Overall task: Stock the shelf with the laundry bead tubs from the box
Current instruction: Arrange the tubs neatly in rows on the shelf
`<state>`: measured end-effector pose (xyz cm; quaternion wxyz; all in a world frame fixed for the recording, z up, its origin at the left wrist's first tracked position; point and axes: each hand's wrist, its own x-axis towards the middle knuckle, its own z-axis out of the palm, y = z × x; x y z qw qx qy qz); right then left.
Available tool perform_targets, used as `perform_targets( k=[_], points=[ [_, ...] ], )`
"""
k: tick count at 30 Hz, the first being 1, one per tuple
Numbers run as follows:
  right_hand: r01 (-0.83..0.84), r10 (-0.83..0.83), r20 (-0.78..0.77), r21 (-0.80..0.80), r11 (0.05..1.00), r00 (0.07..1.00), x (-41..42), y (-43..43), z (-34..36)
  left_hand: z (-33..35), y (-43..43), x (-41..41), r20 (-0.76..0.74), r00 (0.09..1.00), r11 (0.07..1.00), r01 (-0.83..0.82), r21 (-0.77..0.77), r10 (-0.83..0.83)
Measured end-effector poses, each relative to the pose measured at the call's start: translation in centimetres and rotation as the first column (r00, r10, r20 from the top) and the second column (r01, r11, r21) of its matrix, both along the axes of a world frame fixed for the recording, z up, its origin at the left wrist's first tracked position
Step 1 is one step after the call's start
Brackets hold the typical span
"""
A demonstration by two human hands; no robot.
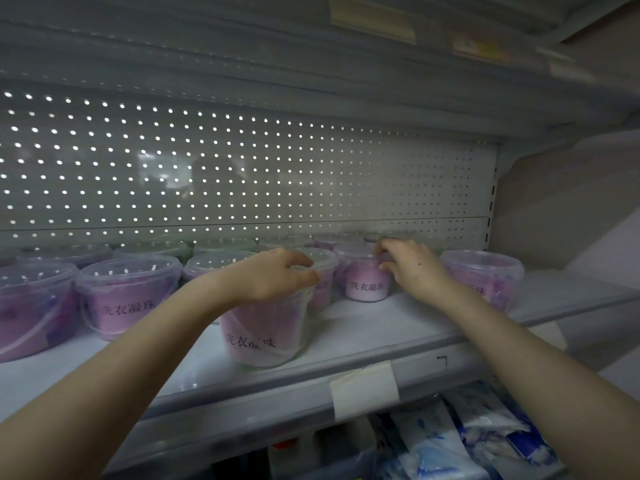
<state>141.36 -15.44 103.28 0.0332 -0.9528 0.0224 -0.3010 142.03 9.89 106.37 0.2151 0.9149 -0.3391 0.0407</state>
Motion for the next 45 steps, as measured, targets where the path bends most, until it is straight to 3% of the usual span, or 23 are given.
perform_targets(
  k=[8,15,20,25,29,32,37,45],
  points=[
    [-0.089,0.09,0.002,0.126,0.988,0.996,0.1,-0.9,0.0,-0.1,-0.2,0.1,-0.002,1.0,1.0,-0.013,0.009,0.013],
    [-0.083,0.084,-0.001,0.144,0.986,0.996,0.1,-0.5,0.1,0.0,-0.6,-0.2,0.026,1.0,0.999,-0.018,0.049,0.017],
    [-0.034,0.041,-0.05,0.135,0.99,0.998,-0.1,-0.4,0.2,0.2,-0.6,-0.5,0.032,0.999,0.999,-0.02,0.049,0.019],
    [0.087,-0.088,-0.036,-0.014,0.996,0.995,-1.6,-1.7,1.1,0.4,-0.5,-0.8,0.128,0.991,0.996,-0.042,0.084,0.031],
    [0.218,-0.221,0.072,0.047,0.975,0.972,-4.3,-4.4,2.0,0.2,-1.8,-1.8,0.224,0.974,0.998,-0.037,0.049,0.025],
    [0.301,-0.3,-0.021,0.036,0.953,0.954,-6.2,-5.8,1.7,-0.5,-3.6,-2.4,0.251,0.968,0.997,-0.009,0.076,-0.01],
    [0.281,-0.282,0.013,0.057,0.958,0.959,-7.6,-8.0,0.1,-1.3,-6.2,-3.2,0.239,0.968,0.995,0.062,0.082,-0.08],
    [0.335,-0.337,0.058,0.034,0.941,0.94,-9.4,-11.4,-0.7,-2.9,-8.0,-4.0,0.233,0.972,0.997,0.023,0.069,-0.039]
  ],
)
